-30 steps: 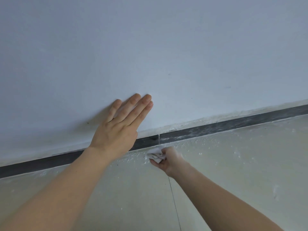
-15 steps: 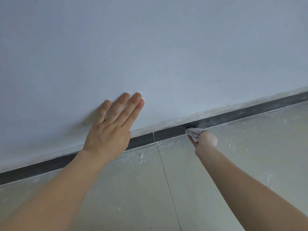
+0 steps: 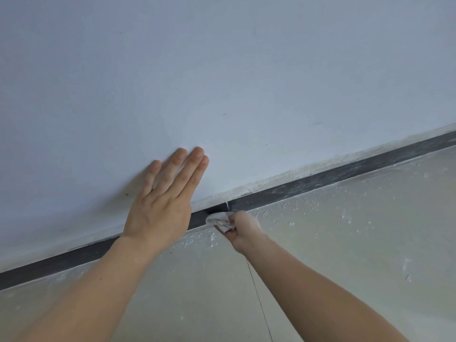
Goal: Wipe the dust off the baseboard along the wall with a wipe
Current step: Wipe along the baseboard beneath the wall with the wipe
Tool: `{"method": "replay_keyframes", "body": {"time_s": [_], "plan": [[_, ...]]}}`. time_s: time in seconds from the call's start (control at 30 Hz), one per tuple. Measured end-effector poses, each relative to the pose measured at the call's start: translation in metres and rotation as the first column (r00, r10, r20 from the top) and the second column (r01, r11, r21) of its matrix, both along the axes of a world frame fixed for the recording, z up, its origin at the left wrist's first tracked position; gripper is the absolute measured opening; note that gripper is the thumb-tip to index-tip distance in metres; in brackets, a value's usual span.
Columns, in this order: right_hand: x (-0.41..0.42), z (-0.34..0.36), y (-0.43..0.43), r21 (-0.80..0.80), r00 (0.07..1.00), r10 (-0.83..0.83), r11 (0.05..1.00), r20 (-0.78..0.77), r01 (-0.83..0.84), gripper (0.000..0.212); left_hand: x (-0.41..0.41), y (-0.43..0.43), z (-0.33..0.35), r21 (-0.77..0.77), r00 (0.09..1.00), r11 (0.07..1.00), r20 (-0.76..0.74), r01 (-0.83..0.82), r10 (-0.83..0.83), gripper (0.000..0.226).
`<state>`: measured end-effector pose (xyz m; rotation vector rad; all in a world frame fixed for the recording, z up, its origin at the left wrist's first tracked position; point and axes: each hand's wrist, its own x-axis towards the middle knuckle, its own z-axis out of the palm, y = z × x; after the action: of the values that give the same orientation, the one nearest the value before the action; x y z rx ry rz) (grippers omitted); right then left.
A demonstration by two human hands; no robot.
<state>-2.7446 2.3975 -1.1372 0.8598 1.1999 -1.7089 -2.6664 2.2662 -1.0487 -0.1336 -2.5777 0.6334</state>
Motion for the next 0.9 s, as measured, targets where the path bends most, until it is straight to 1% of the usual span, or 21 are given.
{"method": "replay_keyframes", "body": {"time_s": [0.03,0.13,0.2,0.27,0.37,0.4,0.43,0.47,0.5,0.53,0.57,0.6,0.67,0.73,0.8,0.9], "plan": [[-0.009,0.000,0.009,0.025,1.000,-0.024,0.999,-0.013,0.024,0.034,0.000,0.001,0.000,-0.007,1.000,1.000,-0.005,-0.003,0.003,0.087],[-0.035,-0.006,0.040,0.083,0.989,-0.149,0.985,-0.026,0.150,0.033,-0.001,0.003,-0.003,-0.014,1.000,1.000,-0.011,-0.014,0.014,0.087],[-0.050,-0.005,0.066,0.138,0.973,-0.217,0.964,-0.084,0.227,0.023,-0.002,0.005,-0.004,-0.020,1.000,1.000,-0.005,-0.023,0.023,0.088],[-0.064,-0.004,0.089,0.201,0.956,-0.220,0.945,-0.196,0.259,0.027,-0.002,0.005,-0.004,-0.047,0.999,0.998,-0.004,-0.032,0.032,0.088],[-0.071,-0.008,0.104,0.289,0.923,-0.268,0.893,-0.275,0.345,0.019,-0.004,0.005,-0.001,-0.052,1.000,0.998,-0.006,-0.019,0.019,0.087],[-0.068,-0.010,0.102,0.309,0.920,-0.252,0.887,-0.301,0.344,0.014,-0.005,0.007,-0.001,-0.039,1.000,0.999,-0.007,-0.005,0.005,0.087],[-0.062,-0.008,0.097,0.303,0.924,-0.233,0.896,-0.303,0.325,0.010,-0.007,0.010,-0.001,-0.028,1.000,0.999,0.000,0.016,-0.016,0.088],[-0.052,-0.011,0.089,0.286,0.942,-0.200,0.917,-0.269,0.277,0.017,-0.009,0.013,-0.002,-0.033,0.999,0.999,0.013,0.042,-0.042,0.088],[-0.039,-0.011,0.079,0.245,0.966,-0.166,0.946,-0.197,0.212,0.022,-0.012,0.017,-0.004,-0.055,0.998,0.996,0.025,0.065,-0.064,0.088],[-0.029,-0.013,0.067,0.190,0.987,-0.112,0.973,-0.113,0.133,0.026,-0.015,0.020,-0.006,-0.088,0.996,0.992,0.034,0.085,-0.082,0.086],[-0.017,-0.011,0.055,0.112,0.997,-0.048,0.992,-0.060,0.054,0.029,-0.020,0.023,-0.008,-0.121,0.994,0.987,0.038,0.103,-0.099,0.083],[-0.011,-0.015,0.045,0.050,0.999,-0.011,0.999,-0.047,0.013,0.033,-0.025,0.026,-0.009,-0.147,0.992,0.982,0.039,0.122,-0.118,0.079],[-0.012,-0.019,0.034,-0.007,0.998,-0.050,0.999,-0.032,0.049,0.036,-0.039,0.030,-0.010,-0.188,0.986,0.967,0.031,0.169,-0.167,0.069],[-0.028,-0.020,0.040,0.009,0.993,-0.115,0.993,-0.016,0.115,0.032,-0.053,0.033,-0.009,-0.247,0.975,0.943,0.042,0.224,-0.220,0.064],[-0.055,-0.018,0.060,0.067,0.980,-0.199,0.978,-0.026,0.200,0.028,-0.064,0.035,-0.007,-0.285,0.963,0.920,0.067,0.268,-0.259,0.064],[-0.093,-0.009,0.102,0.205,0.943,-0.307,0.922,-0.131,0.329,0.017,-0.073,0.034,-0.007,-0.305,0.960,0.911,0.066,0.279,-0.272,0.064]]}}
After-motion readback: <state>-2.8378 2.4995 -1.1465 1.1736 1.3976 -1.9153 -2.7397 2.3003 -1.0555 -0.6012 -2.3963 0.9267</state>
